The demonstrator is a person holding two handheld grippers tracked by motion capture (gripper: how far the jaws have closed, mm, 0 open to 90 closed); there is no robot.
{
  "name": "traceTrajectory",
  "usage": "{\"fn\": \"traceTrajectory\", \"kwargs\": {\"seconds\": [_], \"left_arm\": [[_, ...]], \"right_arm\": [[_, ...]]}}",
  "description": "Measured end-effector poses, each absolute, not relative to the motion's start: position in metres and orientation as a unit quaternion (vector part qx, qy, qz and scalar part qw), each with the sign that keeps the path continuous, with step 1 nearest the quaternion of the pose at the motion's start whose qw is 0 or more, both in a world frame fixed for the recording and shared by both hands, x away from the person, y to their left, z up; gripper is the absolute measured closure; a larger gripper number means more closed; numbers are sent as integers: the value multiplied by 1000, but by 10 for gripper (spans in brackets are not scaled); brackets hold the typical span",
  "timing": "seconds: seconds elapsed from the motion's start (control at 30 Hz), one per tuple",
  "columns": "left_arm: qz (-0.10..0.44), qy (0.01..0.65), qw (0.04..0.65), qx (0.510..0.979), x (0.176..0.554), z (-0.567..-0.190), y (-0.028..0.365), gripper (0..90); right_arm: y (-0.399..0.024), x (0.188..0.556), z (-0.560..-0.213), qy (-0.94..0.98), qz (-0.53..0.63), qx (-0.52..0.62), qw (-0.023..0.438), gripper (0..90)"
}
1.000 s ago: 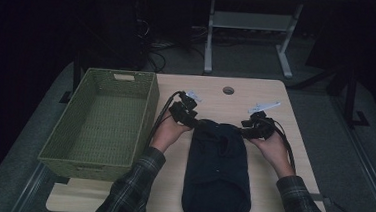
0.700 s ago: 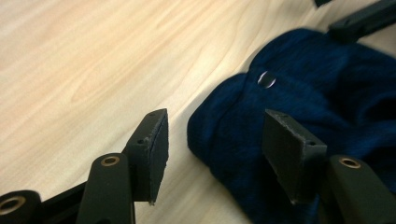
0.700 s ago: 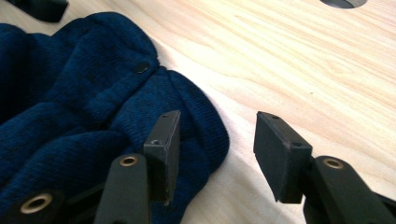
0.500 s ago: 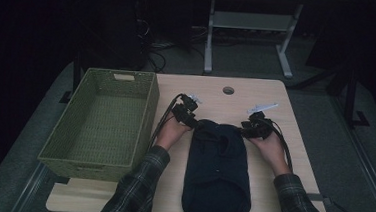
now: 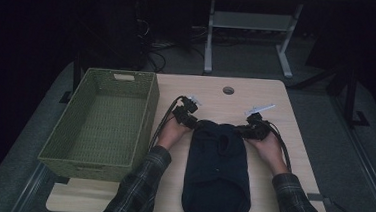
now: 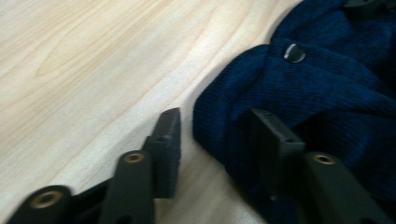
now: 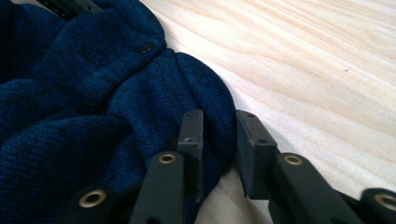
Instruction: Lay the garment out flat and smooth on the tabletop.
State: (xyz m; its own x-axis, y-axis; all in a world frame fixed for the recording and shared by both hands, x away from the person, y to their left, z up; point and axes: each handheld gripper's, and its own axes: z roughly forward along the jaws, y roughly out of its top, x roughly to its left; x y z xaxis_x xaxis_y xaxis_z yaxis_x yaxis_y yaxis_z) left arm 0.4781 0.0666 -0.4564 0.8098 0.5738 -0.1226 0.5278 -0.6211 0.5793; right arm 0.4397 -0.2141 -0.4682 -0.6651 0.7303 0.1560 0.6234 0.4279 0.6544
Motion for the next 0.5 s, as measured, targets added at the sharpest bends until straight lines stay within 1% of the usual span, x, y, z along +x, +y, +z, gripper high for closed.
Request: {"fn": "traceTrajectory", "kwargs": {"seconds": [0.1, 0.17, 0.2, 0.33, 0.43, 0.5], "left_arm": [[31, 311, 314, 897, 477, -456, 65, 690], [32, 312, 310, 897, 476, -455, 65, 734], [35, 306, 303, 902, 476, -453, 66, 744], [36, 316, 297, 900, 474, -450, 65, 768], [40, 323, 301, 896, 472, -448, 64, 773], [46, 315, 297, 900, 471, -443, 65, 775]], "right_arm": [[-213, 439, -468, 844, 351, 398, 77, 774], [-212, 439, -467, 848, 345, 394, 84, 784], [-210, 438, -466, 848, 344, 394, 87, 787], [-209, 437, -464, 851, 338, 389, 96, 795], [-208, 436, -462, 854, 333, 387, 104, 798], [-208, 435, -460, 854, 331, 387, 107, 798]]}}
